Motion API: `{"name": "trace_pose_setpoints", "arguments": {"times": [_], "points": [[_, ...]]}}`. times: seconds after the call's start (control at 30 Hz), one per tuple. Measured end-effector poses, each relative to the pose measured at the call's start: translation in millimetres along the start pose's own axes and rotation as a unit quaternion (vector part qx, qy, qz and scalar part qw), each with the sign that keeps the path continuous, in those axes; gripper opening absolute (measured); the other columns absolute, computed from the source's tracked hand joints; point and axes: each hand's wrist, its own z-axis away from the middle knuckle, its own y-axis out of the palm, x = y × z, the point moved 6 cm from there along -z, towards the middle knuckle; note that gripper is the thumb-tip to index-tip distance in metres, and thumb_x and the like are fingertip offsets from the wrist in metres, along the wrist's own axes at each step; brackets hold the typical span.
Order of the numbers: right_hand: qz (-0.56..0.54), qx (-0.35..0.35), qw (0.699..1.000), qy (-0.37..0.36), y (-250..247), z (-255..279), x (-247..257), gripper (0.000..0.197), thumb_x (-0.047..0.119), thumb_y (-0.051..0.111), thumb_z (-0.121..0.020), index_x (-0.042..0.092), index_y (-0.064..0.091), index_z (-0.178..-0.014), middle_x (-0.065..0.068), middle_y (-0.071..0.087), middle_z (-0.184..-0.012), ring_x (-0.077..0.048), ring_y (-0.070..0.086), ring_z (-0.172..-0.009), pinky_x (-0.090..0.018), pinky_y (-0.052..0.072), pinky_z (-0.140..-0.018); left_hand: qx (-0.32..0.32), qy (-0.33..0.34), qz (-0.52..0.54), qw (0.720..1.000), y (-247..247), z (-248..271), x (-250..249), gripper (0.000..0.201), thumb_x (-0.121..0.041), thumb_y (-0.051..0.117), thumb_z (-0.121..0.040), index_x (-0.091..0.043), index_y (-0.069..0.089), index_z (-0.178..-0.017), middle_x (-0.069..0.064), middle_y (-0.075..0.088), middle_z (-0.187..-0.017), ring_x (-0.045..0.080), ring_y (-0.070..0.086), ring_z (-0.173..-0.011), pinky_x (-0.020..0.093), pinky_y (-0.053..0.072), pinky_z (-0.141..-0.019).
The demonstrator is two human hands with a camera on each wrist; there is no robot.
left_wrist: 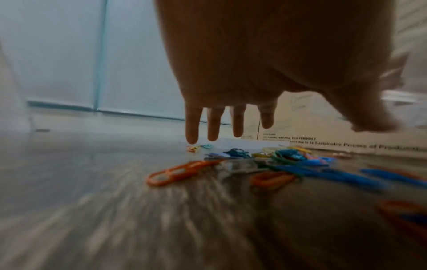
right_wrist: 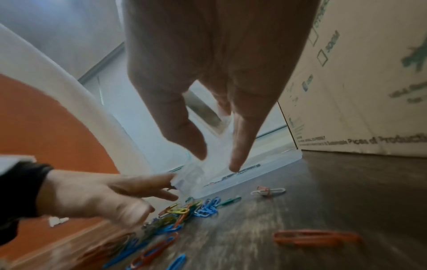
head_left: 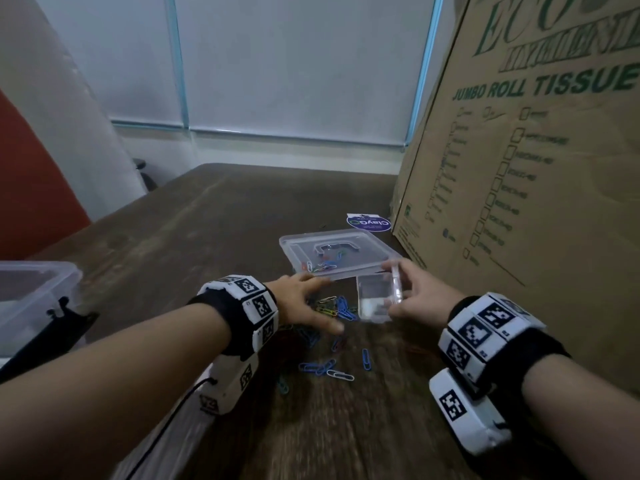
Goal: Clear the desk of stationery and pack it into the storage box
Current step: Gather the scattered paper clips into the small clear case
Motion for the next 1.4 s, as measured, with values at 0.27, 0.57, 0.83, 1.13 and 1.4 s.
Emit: {"name": "trace_pose_setpoints", "arguments": {"times": [0.27, 0.57, 0.83, 1.13, 1.4], "points": [[0.071, -0.053, 0.995, 0.039, 6.0, -14.5, -17.6, 0.056, 0.002, 0.046, -0.083, 0.023, 0.038, -0.134, -0.009, 0.056, -0.12, -0.026, 0.056, -0.099, -0.032, 0.046, -0.081, 0.085, 0.042, -0.088, 0.992, 10.9, -11.1, -24.4, 0.091, -0.059, 0.07, -0.071, -0.046, 0.021, -0.145, -0.01, 0.01, -0.158, 0.02, 0.009, -0.147, 0.047, 0.013, -0.119], [-0.127, -0.145, 0.98, 0.039, -3.7, -15.4, -33.5, 0.047, -0.008, 0.059, -0.083, 0.016, 0.057, -0.123, -0.008, 0.066, -0.096, -0.018, 0.062, -0.063, -0.024, 0.054, -0.053, -0.009, 0.091, 0.041, 0.995, 3.5, 11.2, -13.6, 0.028, -0.011, 0.07, -0.081, -0.016, 0.071, -0.108, 0.003, 0.067, -0.111, 0.01, 0.063, -0.079, 0.013, 0.053, -0.064], [-0.115, -0.111, 0.987, 0.018, 3.7, -17.1, -22.5, 0.012, 0.003, 0.064, -0.083, 0.014, 0.065, -0.088, -0.014, 0.069, -0.083, -0.029, 0.068, -0.07, -0.039, 0.059, -0.061, -0.063, 0.077, 0.234, 0.967, -49.7, 22.9, -32.4, 0.015, -0.007, 0.073, -0.078, -0.022, 0.071, -0.078, -0.016, 0.062, -0.047, -0.005, 0.057, -0.049, 0.01, 0.049, -0.057], [-0.105, -0.09, 0.99, 0.016, -0.4, -1.6, -14.0, 0.024, 0.036, 0.045, -0.096, 0.021, 0.062, -0.091, -0.015, 0.066, -0.087, -0.031, 0.066, -0.073, -0.033, 0.054, -0.056, -0.116, 0.122, 0.115, 0.979, -37.3, 16.8, -93.3, 0.029, -0.023, 0.073, -0.08, -0.016, 0.071, -0.108, 0.002, 0.07, -0.107, 0.008, 0.06, -0.088, 0.02, 0.047, -0.079], [-0.21, -0.209, 0.949, 0.106, -34.9, -6.0, -31.5, 0.021, 0.001, 0.052, -0.087, 0.01, 0.047, -0.106, -0.013, 0.054, -0.093, -0.03, 0.062, -0.066, -0.027, 0.052, -0.034, -0.097, 0.228, -0.02, 0.969, -12.9, 47.5, -92.2, 0.016, -0.013, 0.063, -0.084, -0.013, 0.074, -0.096, 0.002, 0.073, -0.09, 0.009, 0.06, -0.075, 0.01, 0.04, -0.067]]}}
